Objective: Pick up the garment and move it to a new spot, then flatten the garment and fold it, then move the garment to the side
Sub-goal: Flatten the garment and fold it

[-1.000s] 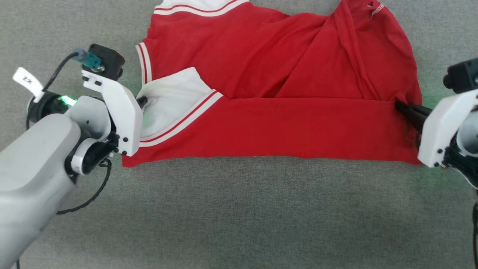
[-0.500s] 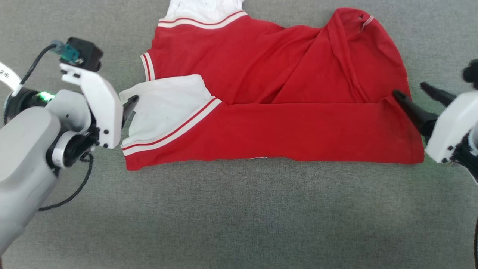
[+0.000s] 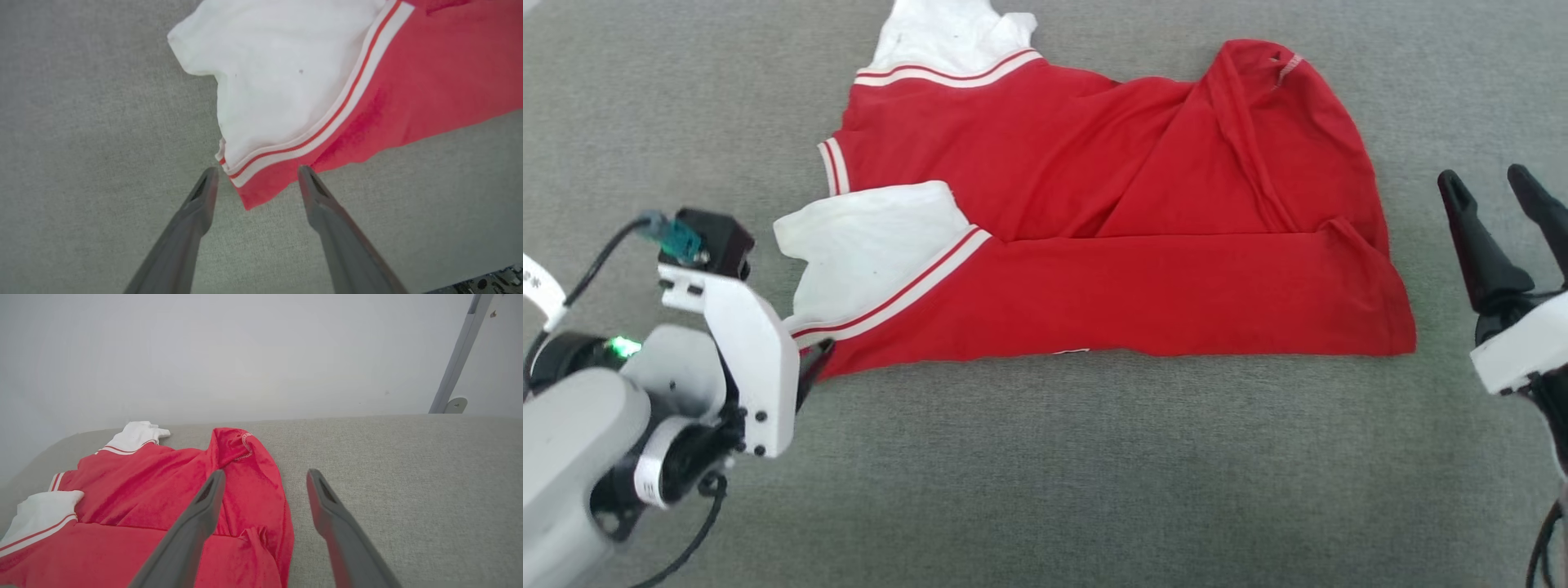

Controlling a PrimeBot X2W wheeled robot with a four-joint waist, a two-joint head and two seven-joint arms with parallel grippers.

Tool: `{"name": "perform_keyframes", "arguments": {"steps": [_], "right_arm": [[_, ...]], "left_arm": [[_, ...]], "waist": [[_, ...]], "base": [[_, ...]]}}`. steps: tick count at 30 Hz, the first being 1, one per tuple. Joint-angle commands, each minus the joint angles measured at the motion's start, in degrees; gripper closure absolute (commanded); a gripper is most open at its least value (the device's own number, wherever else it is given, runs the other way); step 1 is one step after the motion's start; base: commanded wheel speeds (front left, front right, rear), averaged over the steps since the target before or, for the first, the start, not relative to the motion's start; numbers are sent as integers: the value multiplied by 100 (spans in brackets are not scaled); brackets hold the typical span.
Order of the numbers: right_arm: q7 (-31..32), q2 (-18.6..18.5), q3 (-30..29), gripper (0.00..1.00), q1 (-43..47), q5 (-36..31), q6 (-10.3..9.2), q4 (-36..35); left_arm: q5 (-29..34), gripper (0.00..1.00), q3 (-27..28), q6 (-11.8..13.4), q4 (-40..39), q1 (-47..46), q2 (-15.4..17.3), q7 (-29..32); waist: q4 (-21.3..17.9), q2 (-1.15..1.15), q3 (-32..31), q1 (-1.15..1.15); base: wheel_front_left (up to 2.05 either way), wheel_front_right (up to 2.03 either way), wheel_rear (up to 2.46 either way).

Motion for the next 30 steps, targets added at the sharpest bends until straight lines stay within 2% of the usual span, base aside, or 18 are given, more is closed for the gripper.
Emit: {"name": "perform_keyframes", "arguments": {"steps": [1, 4, 8, 15, 16, 17, 22, 30], "right_arm": [[-71, 97, -42, 0, 77, -15, -2, -71], [-120, 303, -121, 0, 239, -35, -2, -196], [-57, 496, -132, 0, 436, 23, -2, -300], [332, 420, 131, 0, 602, 178, -2, -204], [398, 388, 161, 0, 592, 185, -2, -177], [492, 379, 190, 0, 573, 231, -2, -112], [967, 222, 364, 0, 393, 183, -2, 199], [2079, 80, 582, 0, 161, 0, -3, 702]], "left_arm": [[-16, 0, 15, 87, -72, 90, 38, -22], [-96, 0, 37, 308, -127, 265, 133, -23], [-214, 0, 134, 441, 128, 371, 104, -121], [-430, 0, 137, 246, 827, 396, -218, -119], [-479, 46, 115, 193, 916, 378, -296, -83], [-517, 100, 105, 152, 993, 358, -360, -59], [-406, 100, 21, -74, 1258, 154, -624, -58], [-320, 100, -32, -315, 1569, -61, -941, -158]], "waist": [[-53, 0, 17, 0], [-162, 0, 73, 0], [-304, 0, 168, 0], [-449, 0, 324, 0], [-450, 0, 345, 0], [-453, 0, 364, 0], [-365, 0, 457, 0], [-154, 0, 543, 0]], "base": [[0, 0, 0], [0, 0, 0], [0, 0, 0], [0, 0, 0], [0, 0, 0], [0, 0, 0], [0, 0, 0], [0, 0, 0]]}}
